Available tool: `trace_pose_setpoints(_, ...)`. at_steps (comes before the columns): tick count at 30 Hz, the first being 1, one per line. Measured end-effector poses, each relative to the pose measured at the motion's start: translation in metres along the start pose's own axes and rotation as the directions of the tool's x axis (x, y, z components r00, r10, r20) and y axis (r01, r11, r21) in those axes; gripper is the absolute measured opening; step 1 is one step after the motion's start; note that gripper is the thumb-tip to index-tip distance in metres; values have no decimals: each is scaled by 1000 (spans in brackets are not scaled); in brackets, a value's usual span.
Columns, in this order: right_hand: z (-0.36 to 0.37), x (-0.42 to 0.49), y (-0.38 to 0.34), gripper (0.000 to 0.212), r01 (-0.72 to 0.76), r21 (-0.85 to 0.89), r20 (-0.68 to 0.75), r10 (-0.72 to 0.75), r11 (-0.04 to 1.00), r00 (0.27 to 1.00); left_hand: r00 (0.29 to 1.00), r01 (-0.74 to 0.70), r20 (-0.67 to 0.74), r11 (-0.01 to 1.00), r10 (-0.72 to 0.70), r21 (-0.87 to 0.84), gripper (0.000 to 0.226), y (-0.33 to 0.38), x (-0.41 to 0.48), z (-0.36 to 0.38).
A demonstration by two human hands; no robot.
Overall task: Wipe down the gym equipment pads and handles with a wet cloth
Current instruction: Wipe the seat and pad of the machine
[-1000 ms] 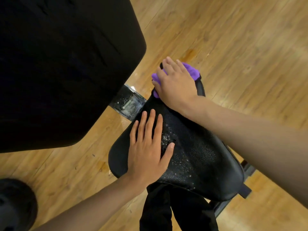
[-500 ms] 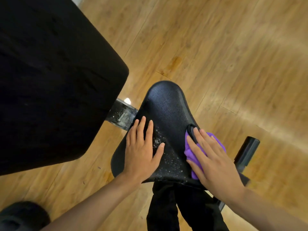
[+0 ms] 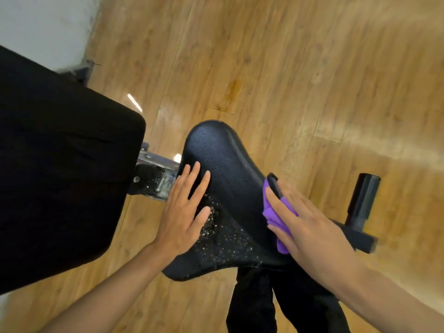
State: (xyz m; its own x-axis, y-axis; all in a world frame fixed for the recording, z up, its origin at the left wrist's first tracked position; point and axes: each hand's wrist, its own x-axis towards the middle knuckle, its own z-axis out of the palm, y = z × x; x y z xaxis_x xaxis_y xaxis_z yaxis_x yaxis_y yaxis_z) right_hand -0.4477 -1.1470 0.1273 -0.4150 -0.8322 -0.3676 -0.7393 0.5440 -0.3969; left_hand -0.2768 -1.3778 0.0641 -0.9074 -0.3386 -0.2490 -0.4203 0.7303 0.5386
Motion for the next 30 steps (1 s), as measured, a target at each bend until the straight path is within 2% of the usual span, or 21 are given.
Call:
trace_pose_setpoints(3, -5, -8, 11, 68, 20, 53, 48, -23, 998, 999, 999, 7, -45, 999, -9, -32, 71, 5, 2, 2)
trace_pose_setpoints(7, 1, 86, -3, 70, 25, 229, 30, -33, 973, 999, 996, 3, -87, 999, -7, -41, 89, 10, 7, 4)
trace_pose_setpoints(11, 6, 190, -15, 70, -59, 502, 34, 49, 863, 998, 995, 5, -101, 999, -10, -48, 92, 10, 8, 5)
trace_pose_setpoints(14, 11, 155, -2, 70, -103, 642, 119, 35, 760, 992, 994, 11, -104, 999, -16, -43, 92, 8, 8, 5)
trace_pose_setpoints(18, -12, 24, 27, 74, -137, 478, 205, 42, 868, 978, 993, 0, -117, 998, -8, -67, 91, 7, 6, 5)
trace_pose_setpoints(20, -16, 7, 34, 76, -122, 472, 210, 23, 873, 977, 993, 3, -118, 997, -12, -71, 91, 7, 6, 5)
trace_pose_setpoints(23, -4, 71, 23, 76, -93, 498, 201, -11, 862, 979, 993, -2, -120, 998, -6, -64, 92, 6, 8, 5)
trace_pose_setpoints(25, 13, 144, 13, 71, -84, 583, 153, -7, 808, 988, 993, -1, -118, 999, -5, -51, 93, 5, 8, 6)
trace_pose_setpoints(27, 19, 207, -3, 64, -99, 595, 82, 63, 797, 995, 993, 4, -115, 999, -8, -36, 93, 5, 9, 6)
trace_pose_setpoints(29, 17, 228, -11, 54, -69, 563, 25, 67, 824, 997, 994, 9, -113, 1000, -11, -24, 91, 5, 10, 7)
trace_pose_setpoints(30, 14, 216, -10, 56, -50, 554, 18, 48, 831, 999, 994, 10, -110, 1000, -12, -25, 90, 5, 10, 7)
